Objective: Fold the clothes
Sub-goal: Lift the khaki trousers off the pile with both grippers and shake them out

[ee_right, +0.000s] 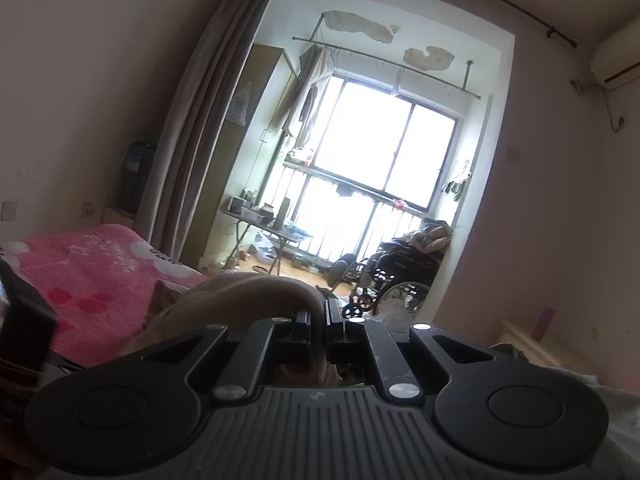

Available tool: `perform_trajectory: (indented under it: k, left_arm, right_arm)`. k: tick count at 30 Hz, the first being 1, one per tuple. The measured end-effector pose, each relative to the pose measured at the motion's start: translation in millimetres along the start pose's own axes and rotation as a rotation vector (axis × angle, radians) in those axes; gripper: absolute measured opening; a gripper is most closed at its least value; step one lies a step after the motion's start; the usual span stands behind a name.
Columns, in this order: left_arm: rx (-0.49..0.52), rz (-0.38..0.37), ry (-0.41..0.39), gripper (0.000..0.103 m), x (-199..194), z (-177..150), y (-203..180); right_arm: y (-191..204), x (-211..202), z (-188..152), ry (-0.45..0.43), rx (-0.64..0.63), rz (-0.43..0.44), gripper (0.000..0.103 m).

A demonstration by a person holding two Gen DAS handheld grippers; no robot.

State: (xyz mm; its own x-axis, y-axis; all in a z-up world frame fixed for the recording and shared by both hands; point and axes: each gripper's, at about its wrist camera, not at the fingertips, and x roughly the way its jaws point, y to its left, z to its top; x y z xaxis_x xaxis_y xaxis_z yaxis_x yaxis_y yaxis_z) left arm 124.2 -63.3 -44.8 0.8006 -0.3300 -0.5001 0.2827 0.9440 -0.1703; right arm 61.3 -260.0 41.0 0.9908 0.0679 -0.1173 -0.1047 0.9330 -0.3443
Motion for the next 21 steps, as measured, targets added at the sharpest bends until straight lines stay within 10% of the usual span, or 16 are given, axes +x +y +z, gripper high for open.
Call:
perform_trajectory:
  k: [11,21]
  left_arm:
    - [0.086,-0.012,-0.165,0.004,-153,50,19]
    - [0.174,-0.150,-0.342,0.004,-312,170,6]
  right_arm:
    - [-35,-38,28,-0.092,0.054,-0.127,0.007]
    - [-75,-93,143,-0.309,0.020,-0.210,0.007]
